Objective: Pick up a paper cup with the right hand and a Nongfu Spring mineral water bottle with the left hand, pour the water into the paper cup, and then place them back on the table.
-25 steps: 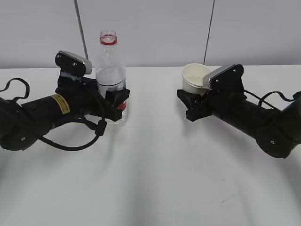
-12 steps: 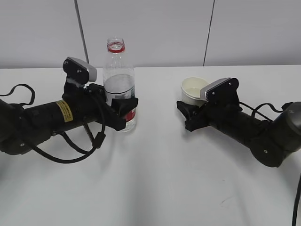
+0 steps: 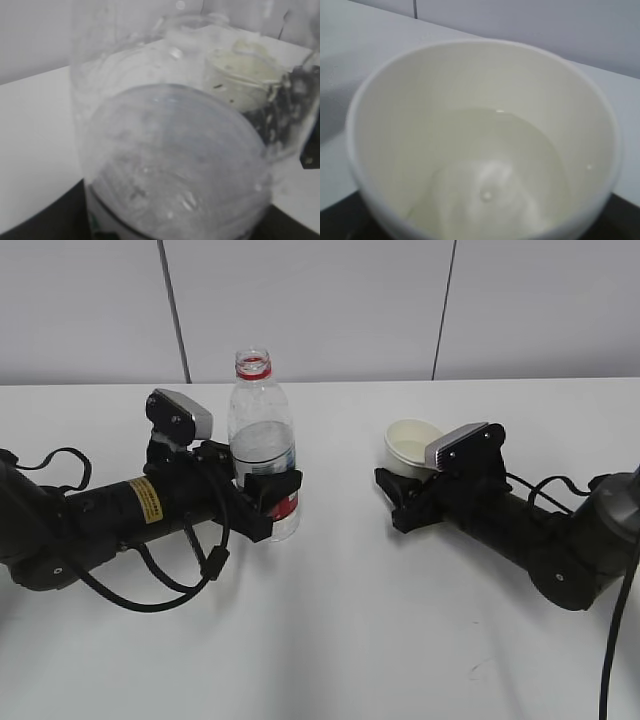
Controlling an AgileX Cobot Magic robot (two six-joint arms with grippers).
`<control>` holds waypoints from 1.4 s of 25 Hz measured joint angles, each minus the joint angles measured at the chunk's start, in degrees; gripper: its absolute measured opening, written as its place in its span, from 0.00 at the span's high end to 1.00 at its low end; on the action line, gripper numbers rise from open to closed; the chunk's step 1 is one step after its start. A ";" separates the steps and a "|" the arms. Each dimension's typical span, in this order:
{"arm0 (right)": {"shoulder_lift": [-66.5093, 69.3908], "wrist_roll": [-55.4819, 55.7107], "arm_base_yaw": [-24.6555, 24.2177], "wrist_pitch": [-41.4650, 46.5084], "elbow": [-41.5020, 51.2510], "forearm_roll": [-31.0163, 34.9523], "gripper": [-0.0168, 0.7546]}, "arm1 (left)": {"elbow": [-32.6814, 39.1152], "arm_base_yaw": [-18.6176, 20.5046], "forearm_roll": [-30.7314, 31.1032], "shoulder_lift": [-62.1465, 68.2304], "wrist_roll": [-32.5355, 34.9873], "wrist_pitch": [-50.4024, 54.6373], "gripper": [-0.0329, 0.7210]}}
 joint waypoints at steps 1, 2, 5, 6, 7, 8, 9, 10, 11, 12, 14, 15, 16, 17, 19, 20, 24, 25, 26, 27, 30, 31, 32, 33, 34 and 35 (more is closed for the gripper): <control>0.00 0.00 0.00 0.00 0.00 0.11 0.30 | 0.00 0.00 0.09 0.00 0.00 0.01 0.41; 0.00 0.00 0.00 0.00 0.00 0.21 0.30 | 0.00 0.00 0.21 0.00 0.00 0.01 0.41; 0.00 0.00 0.00 0.00 0.00 0.58 0.30 | 0.00 0.00 0.21 0.00 0.05 0.01 0.41; 0.00 0.00 0.00 0.00 0.00 0.68 0.30 | 0.00 0.00 0.21 0.00 0.05 0.01 0.41; 0.00 0.00 0.00 0.00 0.00 0.80 0.30 | 0.00 0.00 0.21 0.00 0.05 0.06 0.41; 0.00 0.00 0.00 0.00 0.00 0.80 0.30 | 0.00 0.00 0.21 0.00 0.05 0.06 0.41; 0.00 0.00 0.00 0.00 0.00 0.80 0.30 | 0.00 0.00 0.21 0.00 0.05 0.06 0.41; 0.00 0.00 0.00 0.11 0.00 0.80 0.30 | 0.00 0.00 0.21 0.00 0.11 0.06 0.41; 0.00 0.00 0.00 0.59 0.00 0.91 0.29 | 0.00 0.00 0.21 0.00 0.17 0.06 0.41; 0.00 0.00 0.00 1.33 0.00 0.91 0.27 | 0.00 0.00 0.21 0.00 0.30 0.11 0.41; 0.00 0.00 0.00 2.13 0.00 0.91 0.23 | 0.00 0.00 0.32 0.00 0.85 0.11 0.41; 0.00 0.00 0.00 2.13 -0.10 0.91 0.20 | 0.00 0.00 0.49 0.00 1.15 0.11 0.39; 0.00 0.00 0.00 2.13 -0.18 0.91 0.18 | 0.00 0.00 0.60 0.00 1.31 0.16 0.37; 0.00 0.00 0.00 2.13 -0.18 1.03 0.18 | 0.00 0.00 0.74 0.00 1.46 0.31 0.35; 0.00 0.00 0.00 2.13 -0.18 1.34 0.16 | 0.00 0.00 1.05 0.00 1.53 1.06 0.30; 0.00 0.00 0.00 2.13 -0.06 1.77 0.16 | 0.00 0.00 1.17 0.00 1.53 1.63 0.28; -0.49 0.00 0.00 1.08 2.76 2.80 0.16 | 1.46 0.00 1.21 -0.93 1.59 2.38 0.25; -0.87 0.00 0.00 0.30 3.88 3.05 0.16 | 2.12 0.06 1.21 -1.46 1.59 2.43 0.24; -1.25 0.00 0.00 -0.19 4.81 3.59 0.16 | 2.73 0.11 1.21 -2.03 1.63 2.46 0.24; -1.91 0.00 0.00 -0.62 5.99 4.04 0.16 | 3.49 0.31 1.13 -2.43 1.63 2.51 0.24; -3.52 0.00 0.00 -1.14 9.41 6.42 0.16 | 5.66 0.88 -0.17 -3.47 1.63 2.59 0.24; -3.97 0.10 0.00 -1.14 10.37 7.06 0.17 | 6.33 1.09 -0.62 -3.64 1.63 2.59 0.24; -4.41 0.10 0.00 -1.14 11.56 7.87 0.17 | 6.93 1.21 -1.08 -3.75 1.63 2.65 0.24; -4.86 0.10 0.00 -1.14 12.30 8.39 0.17 | 7.43 1.22 -1.36 -3.90 1.63 2.73 0.24; -5.25 0.10 0.00 -1.19 13.06 8.64 0.18 | 7.80 1.22 -1.51 -3.95 1.63 3.00 0.24; -5.48 0.21 0.00 -1.28 13.69 8.76 0.18 | 8.23 1.22 -1.56 -4.02 1.63 3.07 0.24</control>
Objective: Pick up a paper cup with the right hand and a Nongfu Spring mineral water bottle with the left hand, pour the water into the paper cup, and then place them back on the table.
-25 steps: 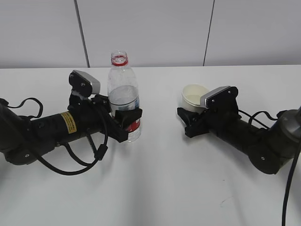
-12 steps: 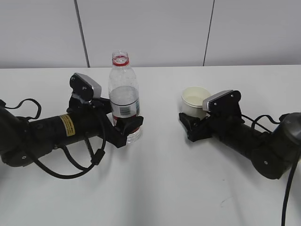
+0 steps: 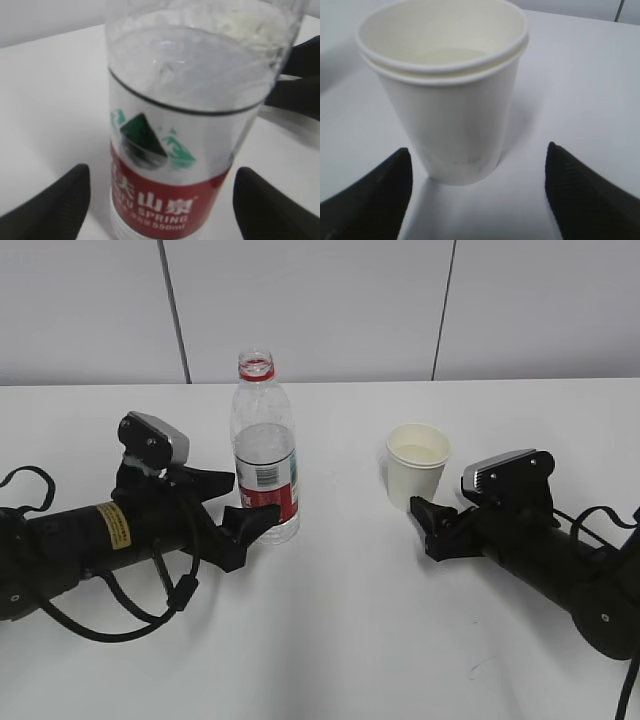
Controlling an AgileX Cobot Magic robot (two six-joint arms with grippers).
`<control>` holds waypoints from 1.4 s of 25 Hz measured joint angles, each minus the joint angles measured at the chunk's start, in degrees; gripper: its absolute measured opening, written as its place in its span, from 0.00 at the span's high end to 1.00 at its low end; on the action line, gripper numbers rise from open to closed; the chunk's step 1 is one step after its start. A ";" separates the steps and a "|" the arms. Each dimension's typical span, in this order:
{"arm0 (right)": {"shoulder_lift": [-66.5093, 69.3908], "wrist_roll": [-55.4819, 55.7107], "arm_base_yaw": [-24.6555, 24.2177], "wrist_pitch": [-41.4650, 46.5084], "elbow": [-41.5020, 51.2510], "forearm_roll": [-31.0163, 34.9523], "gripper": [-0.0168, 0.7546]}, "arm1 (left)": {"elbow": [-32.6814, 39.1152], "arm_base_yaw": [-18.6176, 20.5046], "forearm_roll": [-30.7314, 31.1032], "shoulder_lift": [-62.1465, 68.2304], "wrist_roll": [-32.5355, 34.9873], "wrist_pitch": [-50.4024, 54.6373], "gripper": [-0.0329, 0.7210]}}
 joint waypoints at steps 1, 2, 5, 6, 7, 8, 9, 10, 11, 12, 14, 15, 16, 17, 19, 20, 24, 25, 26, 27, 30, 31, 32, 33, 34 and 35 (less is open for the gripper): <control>-0.25 0.00 0.00 0.00 0.52 0.12 0.18 | 0.39 0.00 -0.06 -0.06 0.00 0.25 0.24; -0.37 0.00 0.00 0.00 0.81 0.34 0.19 | 0.75 0.00 -0.21 -0.19 0.00 0.47 0.24; -0.69 0.00 0.00 0.00 1.61 2.86 0.20 | 1.96 0.57 -0.91 -0.99 0.00 0.82 0.24; -0.85 0.00 0.00 0.00 1.73 4.22 0.20 | 2.29 1.06 -1.15 -1.32 0.00 1.27 0.24; -1.00 0.00 0.00 0.00 1.81 5.43 0.20 | 2.51 1.73 -1.61 -1.82 0.00 1.86 0.24; -1.25 0.00 0.00 0.00 1.95 6.81 0.21 | 2.69 2.38 -2.12 -2.35 0.02 2.31 0.24; -1.36 0.00 0.00 0.00 1.95 7.89 0.21 | 2.86 3.33 -2.60 -2.90 0.13 3.02 0.24; -1.47 0.00 -0.12 0.00 1.95 9.21 0.21 | 2.91 4.32 -3.09 -3.32 0.40 3.71 0.24; -1.72 0.00 -0.24 0.00 1.95 10.17 0.21 | 2.91 5.18 -3.66 -3.79 0.85 4.32 0.24; -1.70 0.00 -0.74 0.00 1.95 10.68 0.21 | 2.91 6.20 -4.38 -4.17 1.56 4.61 0.24; -1.75 0.00 -1.66 0.00 1.73 11.09 0.21 | 2.91 7.93 -6.58 -4.70 3.45 5.14 0.24; -1.75 0.00 -2.34 0.00 1.61 11.32 0.21 | 2.91 8.49 -8.19 -4.95 4.84 5.28 0.24; -1.75 0.00 -3.06 0.00 1.38 11.46 0.21 | 2.91 9.02 -9.90 -5.13 6.56 5.50 0.24; -1.75 0.00 -3.67 0.00 1.13 11.57 0.21 | 2.91 9.38 -11.32 -5.12 8.38 5.74 0.24; -1.75 0.00 -4.87 0.00 0.40 11.66 0.21 | 2.17 9.57 -14.39 -5.12 11.65 8.23 0.24; -1.75 0.00 -5.41 0.00 -0.18 11.71 0.21 | 1.55 9.64 -15.39 -5.12 13.02 10.30 0.24; -1.75 0.22 -6.43 2.11 -3.34 11.84 0.21 | -2.64 9.70 -17.79 -5.12 15.18 18.64 0.24; -1.84 0.71 -6.43 3.87 -4.29 11.72 0.21 | -3.82 9.70 -17.96 -5.19 15.18 20.85 0.24; -1.98 0.71 -6.43 5.68 -5.03 11.44 0.21 | -4.98 9.70 -18.10 -5.34 15.18 22.97 0.24; -2.35 0.71 -6.43 7.92 -5.73 11.19 0.21 | -5.95 9.70 -18.11 -5.69 15.18 25.83 0.24; -5.03 0.71 -6.55 16.59 -7.79 10.71 0.21 | -9.96 9.70 -18.16 -7.37 15.18 34.60 0.24; -6.11 0.71 -6.68 18.74 -8.27 10.63 0.21 | -11.19 9.70 -18.18 -7.86 15.18 37.97 0.24; -7.54 0.71 -6.78 21.90 -8.97 10.63 0.21 | -12.67 9.70 -18.18 -8.43 15.18 41.45 0.24; -9.12 0.71 -7.04 24.34 -9.65 10.63 0.21 | -14.12 9.70 -18.22 -8.90 15.18 44.27 0.24; -10.73 0.71 -7.11 27.70 -10.31 10.63 0.21 | -15.33 9.70 -18.22 -9.32 15.18 47.59 0.24; -12.25 0.71 -7.11 31.39 -11.29 10.63 0.21 | -16.78 9.70 -18.30 -9.66 15.18 50.83 0.24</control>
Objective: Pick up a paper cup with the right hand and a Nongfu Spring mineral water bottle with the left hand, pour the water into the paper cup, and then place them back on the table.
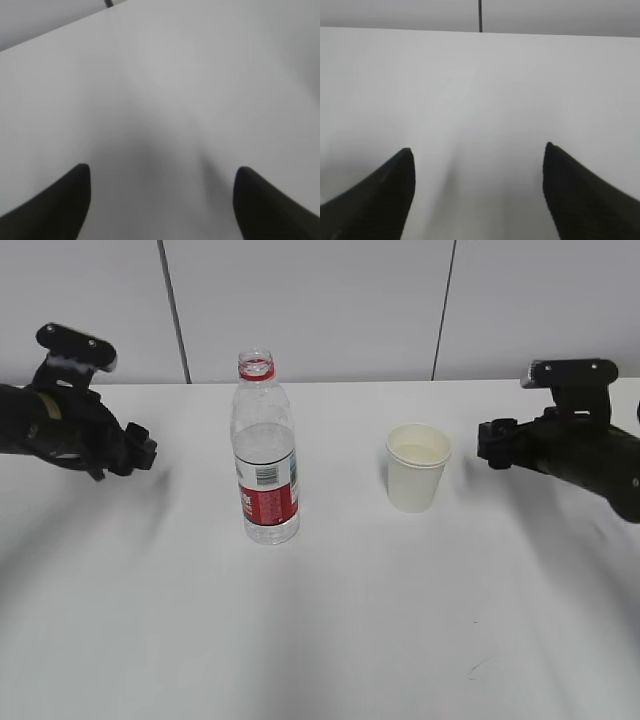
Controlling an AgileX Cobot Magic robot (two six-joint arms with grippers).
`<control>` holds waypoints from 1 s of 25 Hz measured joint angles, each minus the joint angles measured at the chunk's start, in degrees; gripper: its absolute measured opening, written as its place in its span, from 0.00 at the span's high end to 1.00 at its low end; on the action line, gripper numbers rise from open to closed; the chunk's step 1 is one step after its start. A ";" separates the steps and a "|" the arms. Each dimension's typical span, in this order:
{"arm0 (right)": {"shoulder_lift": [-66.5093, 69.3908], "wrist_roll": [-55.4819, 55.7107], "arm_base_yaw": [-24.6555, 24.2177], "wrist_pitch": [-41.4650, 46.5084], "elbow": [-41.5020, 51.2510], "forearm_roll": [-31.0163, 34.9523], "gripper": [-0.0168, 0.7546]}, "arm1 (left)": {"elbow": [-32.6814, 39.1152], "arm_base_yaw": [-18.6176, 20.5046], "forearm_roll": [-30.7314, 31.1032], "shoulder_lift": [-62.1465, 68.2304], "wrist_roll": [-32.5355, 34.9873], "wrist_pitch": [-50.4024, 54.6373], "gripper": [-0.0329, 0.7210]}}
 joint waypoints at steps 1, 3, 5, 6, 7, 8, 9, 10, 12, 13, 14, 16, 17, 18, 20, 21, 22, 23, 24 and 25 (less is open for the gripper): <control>-1.15 0.00 0.00 3.28 -1.17 0.00 0.21 | -1.52 0.00 -0.25 -0.21 0.00 3.00 0.24; -3.40 0.00 -0.14 11.30 -3.41 0.00 0.21 | -4.19 0.00 -0.77 -0.40 0.00 8.92 0.24; -4.68 0.00 -0.37 20.80 -6.78 0.00 0.21 | -6.90 0.00 -1.40 -0.71 0.00 15.33 0.24; -5.14 0.00 -0.38 25.83 -8.27 0.00 0.21 | -8.26 0.00 -1.68 -0.71 0.00 19.05 0.24; -5.46 0.00 -0.38 31.14 -10.23 0.00 0.21 | -9.42 0.00 -1.90 -0.71 0.00 22.93 0.24; -5.51 0.00 -0.38 35.73 -12.39 0.00 0.21 | -10.77 0.00 -2.04 -0.71 0.00 26.88 0.24; -5.51 0.00 -0.38 40.37 -14.26 0.00 0.21 | -12.13 0.00 -2.24 -0.71 0.00 30.22 0.24; -5.51 0.00 -0.38 45.77 -16.11 0.00 0.21 | -13.25 0.00 -2.36 -0.71 0.00 34.07 0.24; -5.51 0.00 -0.38 55.22 -20.44 0.00 0.21 | -15.70 0.00 -2.44 -0.71 0.00 40.24 0.24; -5.51 0.00 -0.38 58.97 -21.89 0.00 0.21 | -16.79 0.00 -2.44 -0.71 0.00 43.29 0.24; -5.51 0.00 -0.38 62.35 -23.54 0.00 0.19 | -17.64 0.00 -2.44 -0.71 0.00 46.28 0.24; -5.51 0.00 -0.38 68.10 -26.45 0.00 0.20 | -19.67 0.00 -2.44 -0.71 0.00 51.40 0.24; -5.51 0.00 -0.38 71.24 -28.05 0.00 0.20 | -20.44 0.00 -2.44 -0.71 0.00 54.04 0.24; -5.51 0.00 -0.38 74.33 -29.57 0.00 0.21 | -21.35 0.00 -2.44 -0.71 0.00 56.48 0.24; -5.51 -0.62 -0.38 79.10 -32.20 0.00 0.21 | -22.96 0.00 -2.44 -0.71 0.00 60.38 0.24; -5.51 -1.06 -0.38 82.28 -33.51 0.00 0.21 | -23.61 0.00 -2.50 -0.71 0.00 62.42 0.24; -5.51 -1.53 -0.38 84.36 -34.70 0.00 0.21 | -24.34 0.00 -2.62 -0.71 0.00 64.40 0.24; -5.51 -1.82 -0.38 86.65 -35.57 0.00 0.21 | -25.02 0.00 -3.01 -0.71 0.00 65.99 0.24; -5.51 -2.06 -0.38 88.66 -36.43 0.00 0.21 | -25.69 0.00 -3.67 -0.71 0.82 67.89 0.24; -5.51 -2.49 -0.38 90.35 -37.05 0.00 0.21 | -26.19 0.04 -4.52 -0.71 1.60 69.56 0.24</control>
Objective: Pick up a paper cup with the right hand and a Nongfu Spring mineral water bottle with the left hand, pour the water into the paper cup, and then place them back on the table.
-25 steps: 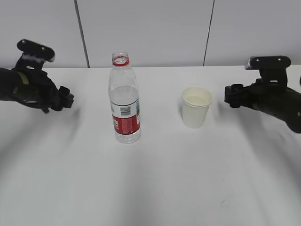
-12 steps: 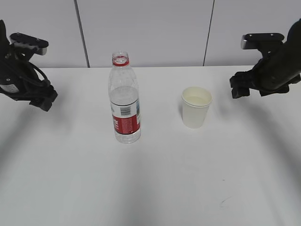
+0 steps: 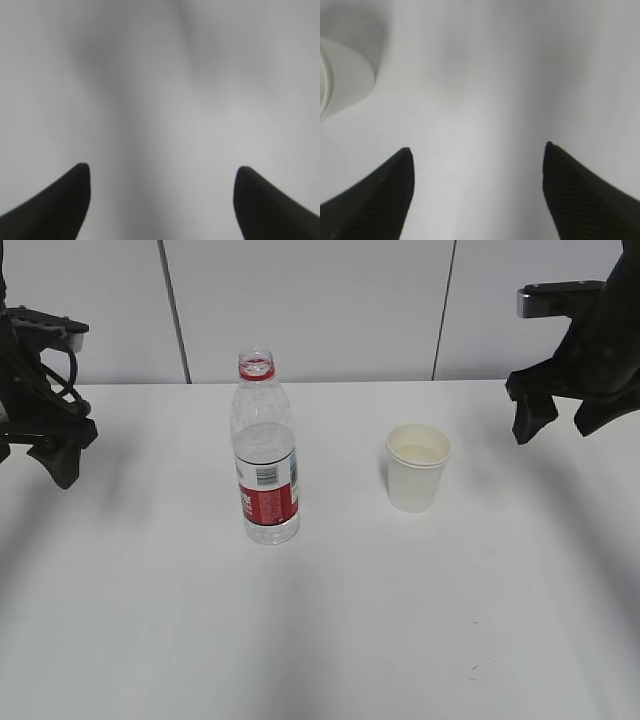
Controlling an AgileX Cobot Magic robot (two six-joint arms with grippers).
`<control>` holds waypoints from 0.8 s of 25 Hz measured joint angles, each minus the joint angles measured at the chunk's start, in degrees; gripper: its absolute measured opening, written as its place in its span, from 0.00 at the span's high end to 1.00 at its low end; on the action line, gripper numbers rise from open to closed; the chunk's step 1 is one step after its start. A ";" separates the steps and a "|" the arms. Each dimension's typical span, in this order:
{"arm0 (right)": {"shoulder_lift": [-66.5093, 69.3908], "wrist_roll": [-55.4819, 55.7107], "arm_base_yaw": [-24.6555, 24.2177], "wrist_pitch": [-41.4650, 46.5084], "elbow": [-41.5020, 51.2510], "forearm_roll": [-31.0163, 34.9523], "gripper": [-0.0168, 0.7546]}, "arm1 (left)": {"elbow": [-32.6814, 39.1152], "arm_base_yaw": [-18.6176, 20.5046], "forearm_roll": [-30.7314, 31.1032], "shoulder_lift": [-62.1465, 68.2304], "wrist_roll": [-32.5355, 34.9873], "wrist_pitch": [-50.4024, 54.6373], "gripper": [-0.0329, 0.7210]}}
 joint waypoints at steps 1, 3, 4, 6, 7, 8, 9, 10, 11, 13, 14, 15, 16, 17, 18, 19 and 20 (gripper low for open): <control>0.00 -0.46 0.00 1.24 -0.49 0.00 0.21 | -0.53 0.00 -1.42 0.00 0.84 1.20 0.24; 0.00 -1.39 0.00 3.66 -1.06 0.00 0.21 | -1.01 0.00 -3.86 -0.11 2.25 2.14 0.24; 0.00 -2.12 0.00 4.49 -1.33 0.00 0.21 | -1.06 0.00 -4.42 -0.23 2.53 2.28 0.24; 0.00 -3.68 -0.11 6.54 -1.70 0.00 0.21 | -1.24 0.20 -4.60 -0.42 2.80 3.04 0.24; 0.00 -4.29 -0.24 7.41 -1.92 0.00 0.21 | -1.30 0.61 -4.94 -0.42 3.08 3.53 0.24; 0.00 -4.60 -0.46 8.07 -2.13 0.00 0.21 | -1.30 1.12 -5.54 -0.42 3.44 4.04 0.24; 0.00 -5.01 -0.63 8.51 -2.37 0.00 0.21 | -1.30 1.98 -6.36 -0.47 4.12 4.34 0.24; 0.00 -5.42 -1.00 9.09 -2.40 0.00 0.21 | -1.34 3.04 -7.17 -0.53 4.82 4.60 0.24; 0.00 -5.78 -1.44 9.54 -2.40 0.00 0.21 | -1.34 4.20 -8.26 -0.67 5.37 4.68 0.24; 0.00 -6.28 -1.97 10.87 -2.49 0.00 0.21 | -1.34 6.14 -9.64 -1.72 5.89 4.73 0.24; 0.00 -6.61 -2.09 11.45 -2.49 0.00 0.21 | -1.34 6.97 -9.69 -2.41 6.03 4.82 0.24; 0.00 -6.75 -2.25 11.65 -2.49 0.00 0.21 | -1.41 7.58 -9.69 -3.24 6.02 5.07 0.24; 0.00 -6.88 -2.25 11.94 -2.49 0.00 0.21 | -1.41 7.82 -9.63 -4.04 6.04 5.41 0.24; 0.00 -6.99 -2.25 12.24 -2.49 0.50 0.21 | -1.41 7.89 -9.57 -4.78 6.09 5.96 0.24; -0.03 -6.99 -2.25 12.46 -2.49 1.11 0.21 | -1.41 7.89 -9.57 -5.32 6.15 6.36 0.24; -0.13 -6.99 -2.25 12.60 -2.49 1.68 0.21 | -1.34 7.89 -9.68 -6.05 6.20 6.41 0.24; -0.59 -7.07 -2.25 12.74 -2.22 2.21 0.21 | -0.96 7.89 -9.95 -6.86 6.20 6.41 0.24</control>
